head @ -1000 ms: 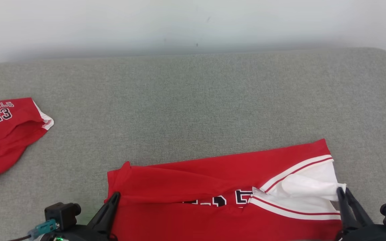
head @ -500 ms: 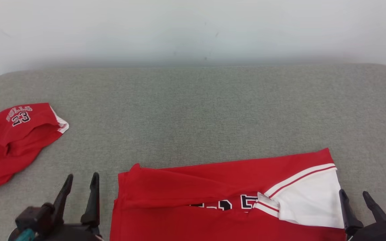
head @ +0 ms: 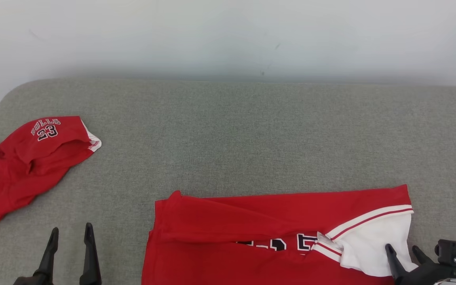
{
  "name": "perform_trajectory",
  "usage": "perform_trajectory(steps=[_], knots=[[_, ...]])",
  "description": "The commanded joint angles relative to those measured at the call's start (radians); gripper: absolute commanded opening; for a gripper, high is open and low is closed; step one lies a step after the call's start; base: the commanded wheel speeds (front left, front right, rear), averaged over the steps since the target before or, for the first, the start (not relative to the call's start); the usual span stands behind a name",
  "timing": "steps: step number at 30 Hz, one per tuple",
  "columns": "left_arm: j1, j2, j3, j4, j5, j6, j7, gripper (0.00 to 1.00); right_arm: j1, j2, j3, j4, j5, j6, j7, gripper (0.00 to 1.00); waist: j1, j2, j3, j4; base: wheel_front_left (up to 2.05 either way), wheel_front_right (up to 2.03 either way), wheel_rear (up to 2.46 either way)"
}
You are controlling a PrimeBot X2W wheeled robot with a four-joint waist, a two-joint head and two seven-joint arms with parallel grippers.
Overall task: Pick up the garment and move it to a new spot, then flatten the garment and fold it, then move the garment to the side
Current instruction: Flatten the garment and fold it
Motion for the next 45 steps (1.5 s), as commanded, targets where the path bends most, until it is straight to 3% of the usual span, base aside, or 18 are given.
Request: perform_trajectory(steps=[1, 5, 6, 7, 8, 15, 27, 30, 36, 45], knots=[[0.008, -0.012, 0.02, 0.003, 0.015, -0.011, -0.003, 1.0, -0.019, -0.002, 0.008, 0.016, -0.01, -0.003, -0.003, 1.0, 0.0, 0.0, 0.004, 0.004, 0.0, 0.0, 0.0], [0.013, -0.046, 0.065, 0.013, 0.046, -0.037, -0.003, 1.0, -0.046, -0.001, 0.031, 0.071, -0.002, -0.002, 0.009, 1.0, 0.0, 0.0, 0.006, 0.009, 0.0, 0.0, 0.0], [0.011, -0.052, 0.072, 0.016, 0.054, -0.043, -0.003, 1.0, -0.051, 0.0, 0.039, 0.084, 0.003, -0.002, 0.016, 0.76, 0.0, 0.0, 0.006, 0.011, 0.0, 0.0, 0.0], [0.008, -0.057, 0.077, 0.02, 0.061, -0.05, -0.003, 1.0, -0.056, 0.002, 0.048, 0.094, 0.008, -0.002, 0.02, 0.35, 0.0, 0.0, 0.006, 0.012, 0.0, 0.0, 0.0], [0.005, -0.064, 0.085, 0.025, 0.066, -0.059, -0.003, 1.0, -0.066, 0.003, 0.058, 0.11, 0.024, -0.002, 0.026, 0.0, 0.0, 0.0, 0.006, 0.015, 0.0, 0.0, 0.0], [0.005, -0.077, 0.102, 0.04, 0.093, -0.073, -0.003, 1.0, -0.077, -0.021, 0.071, 0.151, 0.06, -0.003, 0.036, 0.0, 0.0, 0.0, -0.003, 0.015, 0.0, 0.0, 0.0], [0.041, -0.083, 0.099, 0.05, 0.126, -0.084, -0.003, 1.0, -0.088, -0.189, -0.085, 0.161, 0.055, -0.003, -0.002, 0.0, 0.0, 0.0, -0.044, -0.025, 0.0, 0.0, 0.0], [0.042, -0.083, 0.096, 0.052, 0.122, -0.085, -0.003, 1.0, -0.079, -0.206, -0.108, 0.13, 0.046, -0.003, 0.016, 0.0, 0.0, 0.0, -0.05, -0.038, 0.0, 0.0, 0.0], [0.06, -0.084, 0.099, 0.057, 0.108, -0.083, -0.003, 1.0, -0.056, -0.177, -0.069, -0.021, 0.071, -0.003, 0.063, 0.0, 0.0, 0.0, -0.057, -0.077, 0.0, 0.0, 0.0], [0.052, -0.084, 0.082, 0.062, 0.1, -0.084, -0.003, 1.0, 0.008, -0.051, 0.03, -0.397, 0.121, -0.003, 0.212, 0.0, 0.0, 0.0, -0.061, -0.098, 0.0, 0.0, 0.0]])
